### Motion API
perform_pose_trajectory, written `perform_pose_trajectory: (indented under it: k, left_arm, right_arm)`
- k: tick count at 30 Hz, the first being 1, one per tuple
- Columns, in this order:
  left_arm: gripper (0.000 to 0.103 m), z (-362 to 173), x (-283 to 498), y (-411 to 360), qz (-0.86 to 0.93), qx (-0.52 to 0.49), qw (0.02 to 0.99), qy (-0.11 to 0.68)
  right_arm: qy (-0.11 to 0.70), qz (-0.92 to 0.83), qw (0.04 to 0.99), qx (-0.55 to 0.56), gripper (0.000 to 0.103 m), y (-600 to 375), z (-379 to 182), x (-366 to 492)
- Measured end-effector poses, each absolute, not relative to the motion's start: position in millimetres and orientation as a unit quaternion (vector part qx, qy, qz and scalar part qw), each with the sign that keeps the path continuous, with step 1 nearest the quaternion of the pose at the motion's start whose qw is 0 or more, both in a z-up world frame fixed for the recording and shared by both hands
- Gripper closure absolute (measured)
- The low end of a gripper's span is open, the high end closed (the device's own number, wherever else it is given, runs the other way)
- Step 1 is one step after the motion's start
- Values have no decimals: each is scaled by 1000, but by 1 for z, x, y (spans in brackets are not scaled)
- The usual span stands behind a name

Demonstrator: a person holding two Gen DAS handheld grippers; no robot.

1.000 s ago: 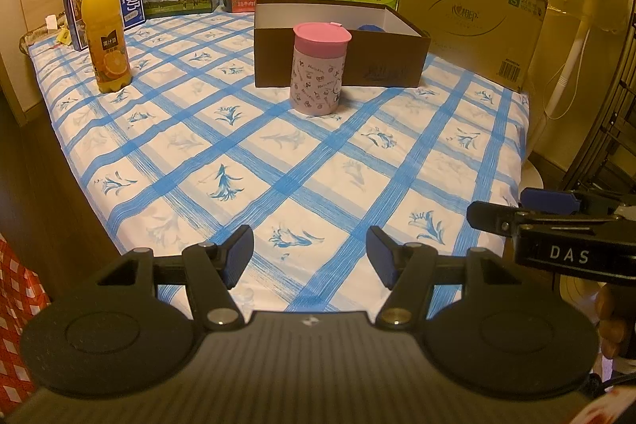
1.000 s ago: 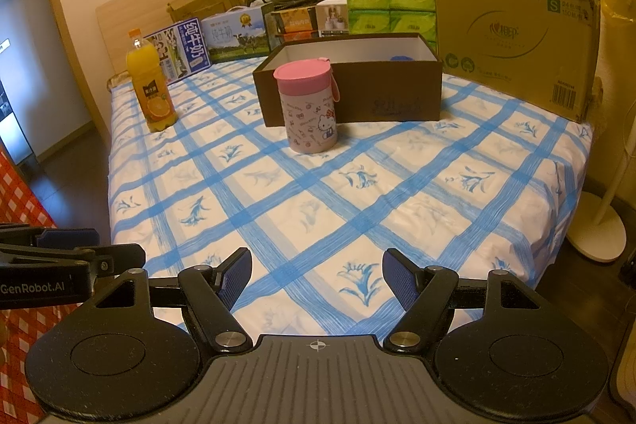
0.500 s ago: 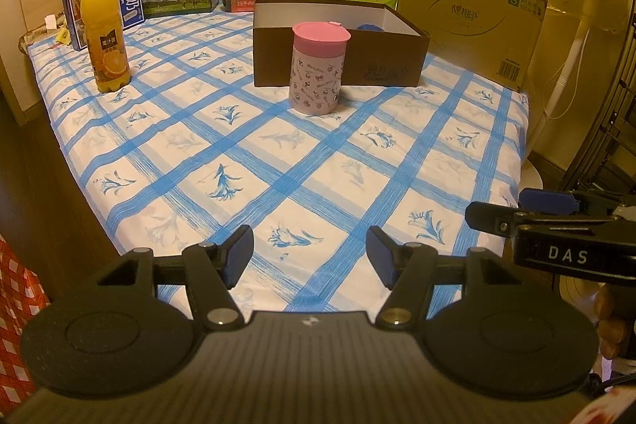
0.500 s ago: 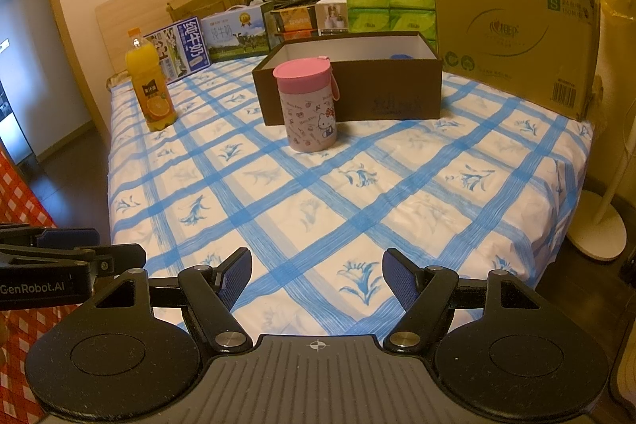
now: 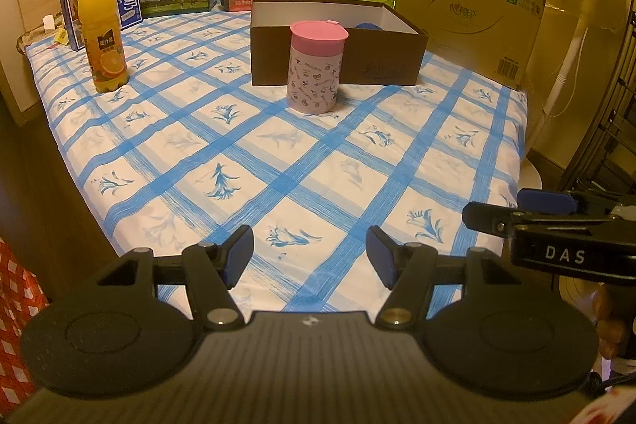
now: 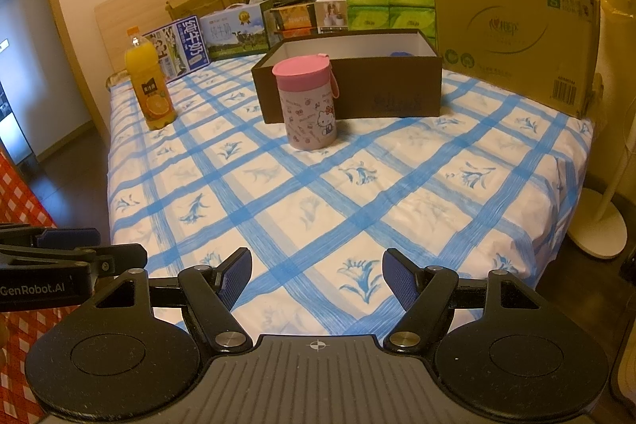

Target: Organize soft objects

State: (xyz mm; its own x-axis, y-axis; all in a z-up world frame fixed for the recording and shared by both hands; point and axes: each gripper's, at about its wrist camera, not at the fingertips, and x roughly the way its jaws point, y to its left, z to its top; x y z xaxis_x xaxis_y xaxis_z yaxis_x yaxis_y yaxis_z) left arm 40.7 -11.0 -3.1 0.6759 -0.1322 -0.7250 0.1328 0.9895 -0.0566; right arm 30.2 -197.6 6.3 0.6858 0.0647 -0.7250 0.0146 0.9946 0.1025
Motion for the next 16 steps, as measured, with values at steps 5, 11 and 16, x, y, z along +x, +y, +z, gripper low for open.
perform_pose_trajectory:
  k: [5, 11, 16]
  left_arm:
    - [43, -3, 40, -11, -72, 0, 915, 396]
    - [43, -4, 40, -11, -72, 0, 916, 396]
    - [43, -3, 43, -18, -73, 4, 917, 393]
  right_arm:
    - [396, 14, 917, 50, 31, -198, 6, 30]
    - [396, 14, 917, 50, 31, -198, 7, 30]
    - [396, 14, 917, 50, 31, -198, 7, 30]
